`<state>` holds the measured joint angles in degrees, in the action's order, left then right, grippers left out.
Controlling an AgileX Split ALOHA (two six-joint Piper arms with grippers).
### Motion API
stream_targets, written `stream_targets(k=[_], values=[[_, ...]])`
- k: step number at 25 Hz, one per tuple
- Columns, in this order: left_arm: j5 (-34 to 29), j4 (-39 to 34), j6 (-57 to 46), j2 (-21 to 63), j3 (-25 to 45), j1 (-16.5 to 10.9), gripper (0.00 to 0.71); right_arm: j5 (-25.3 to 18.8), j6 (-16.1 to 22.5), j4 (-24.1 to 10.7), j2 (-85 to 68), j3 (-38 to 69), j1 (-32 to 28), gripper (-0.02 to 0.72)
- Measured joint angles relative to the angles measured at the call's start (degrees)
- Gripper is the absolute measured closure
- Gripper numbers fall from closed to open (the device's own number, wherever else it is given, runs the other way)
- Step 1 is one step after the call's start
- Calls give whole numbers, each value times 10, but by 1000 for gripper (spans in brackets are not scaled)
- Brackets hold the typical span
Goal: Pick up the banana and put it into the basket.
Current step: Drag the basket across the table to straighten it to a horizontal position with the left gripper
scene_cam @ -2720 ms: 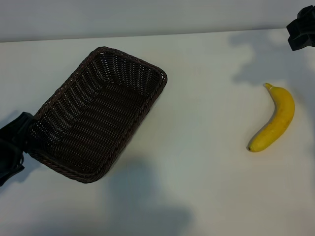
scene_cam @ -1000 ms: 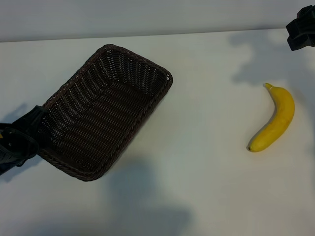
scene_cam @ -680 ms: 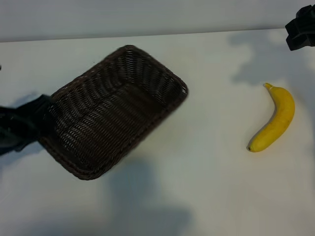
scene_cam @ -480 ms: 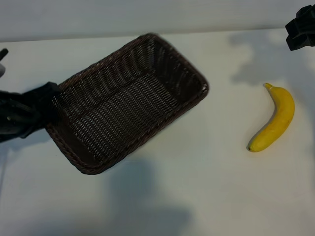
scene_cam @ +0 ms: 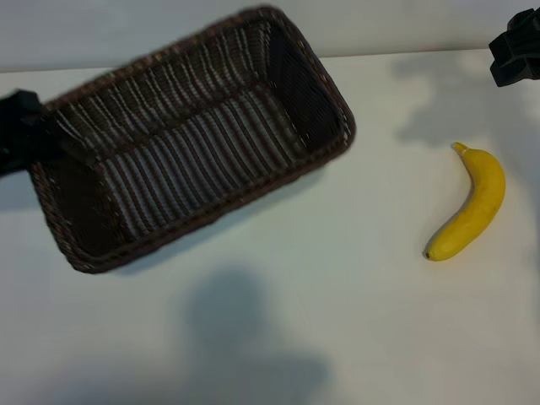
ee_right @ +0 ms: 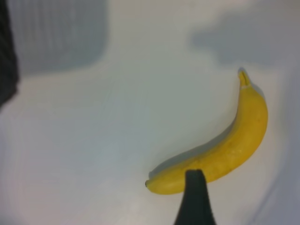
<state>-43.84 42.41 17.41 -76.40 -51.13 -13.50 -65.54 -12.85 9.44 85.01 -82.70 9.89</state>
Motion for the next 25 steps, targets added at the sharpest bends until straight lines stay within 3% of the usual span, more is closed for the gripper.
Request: stream_targets(k=[3, 13, 25], values=[[-45, 7, 40, -35, -32, -23, 518, 0, 0, 0, 0, 0, 0, 156], [-110, 39, 108, -186, -141, -24, 518, 0, 0, 1, 0, 0, 0, 156], [-152, -64, 77, -292, -299, 54, 518, 0, 0, 1, 0, 0, 0, 156]])
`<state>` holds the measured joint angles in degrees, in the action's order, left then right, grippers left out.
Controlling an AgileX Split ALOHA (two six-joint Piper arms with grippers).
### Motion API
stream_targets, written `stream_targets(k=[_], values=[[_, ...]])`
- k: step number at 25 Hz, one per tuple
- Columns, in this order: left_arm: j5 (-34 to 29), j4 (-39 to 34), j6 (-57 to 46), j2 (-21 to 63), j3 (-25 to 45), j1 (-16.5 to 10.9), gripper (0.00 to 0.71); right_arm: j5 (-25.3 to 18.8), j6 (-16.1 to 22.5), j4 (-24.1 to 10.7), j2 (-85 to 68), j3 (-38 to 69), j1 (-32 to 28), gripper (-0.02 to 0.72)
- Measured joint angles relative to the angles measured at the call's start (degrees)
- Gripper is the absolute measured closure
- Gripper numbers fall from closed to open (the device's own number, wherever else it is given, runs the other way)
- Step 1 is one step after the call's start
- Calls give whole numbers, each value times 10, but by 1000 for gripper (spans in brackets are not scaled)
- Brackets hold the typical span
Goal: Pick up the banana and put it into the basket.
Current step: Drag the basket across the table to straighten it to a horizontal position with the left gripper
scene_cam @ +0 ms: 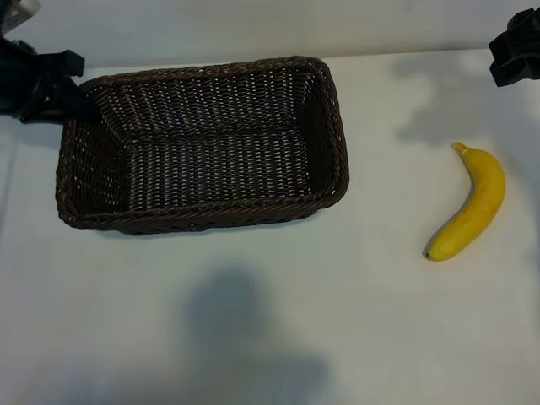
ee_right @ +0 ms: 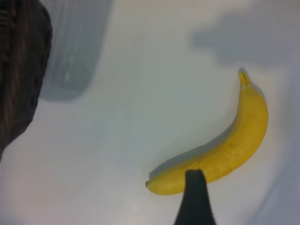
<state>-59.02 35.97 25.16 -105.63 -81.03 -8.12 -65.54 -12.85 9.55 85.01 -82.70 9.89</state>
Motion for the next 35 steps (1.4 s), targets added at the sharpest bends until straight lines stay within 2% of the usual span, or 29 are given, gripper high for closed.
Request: stream_targets(k=[5, 13, 19, 26, 28, 32, 35], values=[[1, -7, -5, -33, -37, 37, 518, 1, 0, 0, 0, 0, 0, 156], [43, -7, -5, -80, -40, 94, 518, 1, 0, 1, 0, 0, 0, 156], [62, -7, -6, -100, -45, 110, 518, 1, 0, 1, 0, 0, 0, 156], [74, -7, -9, -102, -45, 111, 518, 1, 0, 1, 0, 0, 0, 156], [74, -5, -11, -102, -45, 111, 474, 1, 0, 1, 0, 0, 0, 156], [73, 5, -32, -102, -45, 111, 245, 1, -1, 1, 0, 0, 0, 156], [74, 4, -41, -102, -45, 111, 133, 1, -1, 0, 0, 0, 0, 156]])
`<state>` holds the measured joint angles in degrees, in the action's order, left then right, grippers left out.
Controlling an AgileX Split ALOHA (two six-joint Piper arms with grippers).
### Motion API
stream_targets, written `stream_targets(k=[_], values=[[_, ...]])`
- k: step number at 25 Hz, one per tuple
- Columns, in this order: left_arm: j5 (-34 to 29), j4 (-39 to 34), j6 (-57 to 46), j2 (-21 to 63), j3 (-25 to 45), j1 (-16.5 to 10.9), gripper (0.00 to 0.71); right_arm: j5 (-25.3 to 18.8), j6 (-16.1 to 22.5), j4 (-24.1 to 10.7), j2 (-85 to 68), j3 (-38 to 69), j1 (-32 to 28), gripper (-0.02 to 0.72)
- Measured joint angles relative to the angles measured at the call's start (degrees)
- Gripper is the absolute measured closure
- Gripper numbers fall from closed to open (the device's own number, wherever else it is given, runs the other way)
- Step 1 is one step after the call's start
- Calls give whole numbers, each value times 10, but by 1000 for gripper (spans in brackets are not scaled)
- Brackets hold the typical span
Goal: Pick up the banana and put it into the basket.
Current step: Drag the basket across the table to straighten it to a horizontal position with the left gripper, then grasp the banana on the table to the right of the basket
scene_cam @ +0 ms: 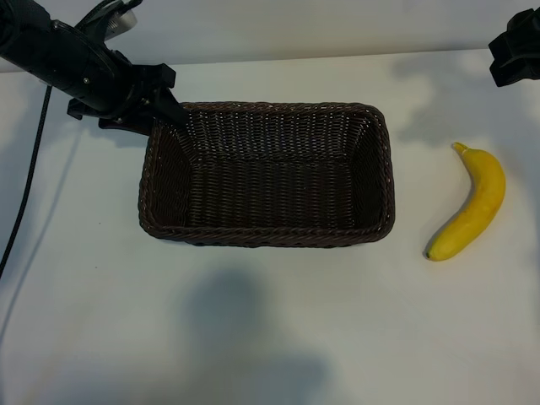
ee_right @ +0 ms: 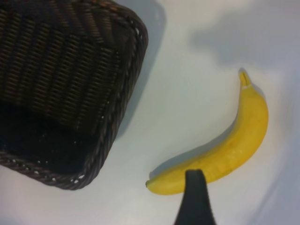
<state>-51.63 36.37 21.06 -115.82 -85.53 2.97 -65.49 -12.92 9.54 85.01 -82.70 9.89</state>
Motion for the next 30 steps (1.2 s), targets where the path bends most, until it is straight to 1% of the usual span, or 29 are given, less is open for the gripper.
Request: stream_targets(k=[2, 7, 12, 14, 18, 21, 28, 30], values=[[0, 1, -1, 0, 0, 0, 118, 0, 0, 0, 0, 0, 0, 156], [-3, 0, -4, 10, 0, 0, 118, 0, 0, 0, 0, 0, 0, 156], [-43, 0, -15, 49, 0, 0, 119, 0, 0, 0, 0, 0, 0, 156], [-49, -11, -29, 68, 0, 0, 119, 0, 0, 0, 0, 0, 0, 156], [-56, -55, -51, 118, 0, 0, 119, -1, 0, 0, 0, 0, 0, 156], [-73, -82, -59, 160, 0, 0, 120, -1, 0, 0, 0, 0, 0, 156], [-108, -105, -61, 258, 2, 1, 120, -1, -1, 0, 0, 0, 0, 156], [-104, -107, -61, 292, 23, 7, 120, -1, -1, 0, 0, 0, 0, 156]])
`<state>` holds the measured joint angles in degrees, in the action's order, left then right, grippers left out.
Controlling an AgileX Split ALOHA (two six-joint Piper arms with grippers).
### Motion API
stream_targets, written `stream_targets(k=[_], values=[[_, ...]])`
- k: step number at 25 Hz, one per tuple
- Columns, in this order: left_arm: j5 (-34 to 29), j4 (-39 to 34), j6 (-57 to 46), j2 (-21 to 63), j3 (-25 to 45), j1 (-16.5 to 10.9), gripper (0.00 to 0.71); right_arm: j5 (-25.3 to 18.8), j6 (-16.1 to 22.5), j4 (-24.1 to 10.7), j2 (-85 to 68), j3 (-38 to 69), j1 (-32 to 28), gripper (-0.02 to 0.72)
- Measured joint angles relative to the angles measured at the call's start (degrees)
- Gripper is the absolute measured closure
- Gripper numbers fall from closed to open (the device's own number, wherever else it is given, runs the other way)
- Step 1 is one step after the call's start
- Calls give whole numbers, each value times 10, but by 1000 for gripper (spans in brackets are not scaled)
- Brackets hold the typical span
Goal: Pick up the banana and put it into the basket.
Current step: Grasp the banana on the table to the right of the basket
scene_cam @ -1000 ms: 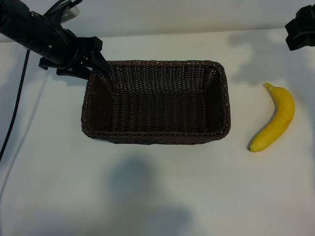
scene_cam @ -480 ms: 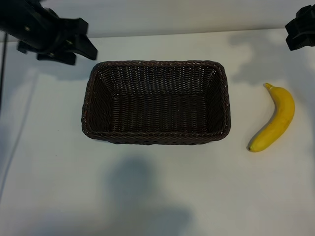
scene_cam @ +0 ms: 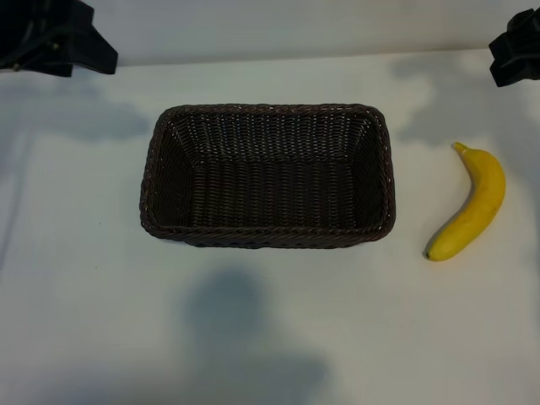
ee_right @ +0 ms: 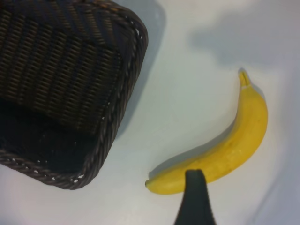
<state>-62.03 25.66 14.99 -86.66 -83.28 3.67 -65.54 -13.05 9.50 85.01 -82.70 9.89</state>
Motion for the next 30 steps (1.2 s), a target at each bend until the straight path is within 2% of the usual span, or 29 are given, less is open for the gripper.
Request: stream_targets(k=[3, 7, 14, 30], values=[[31, 0, 10, 55, 82, 14, 120, 0, 0, 0, 0, 0, 0, 156], [79, -8, 24, 123, 164, 16, 120, 1, 0, -1, 0, 0, 0, 156], [80, -17, 29, 186, 174, 16, 120, 1, 0, -1, 0, 0, 0, 156], [76, -20, 56, 186, 196, 21, 121, -8, -1, -1, 0, 0, 0, 156]])
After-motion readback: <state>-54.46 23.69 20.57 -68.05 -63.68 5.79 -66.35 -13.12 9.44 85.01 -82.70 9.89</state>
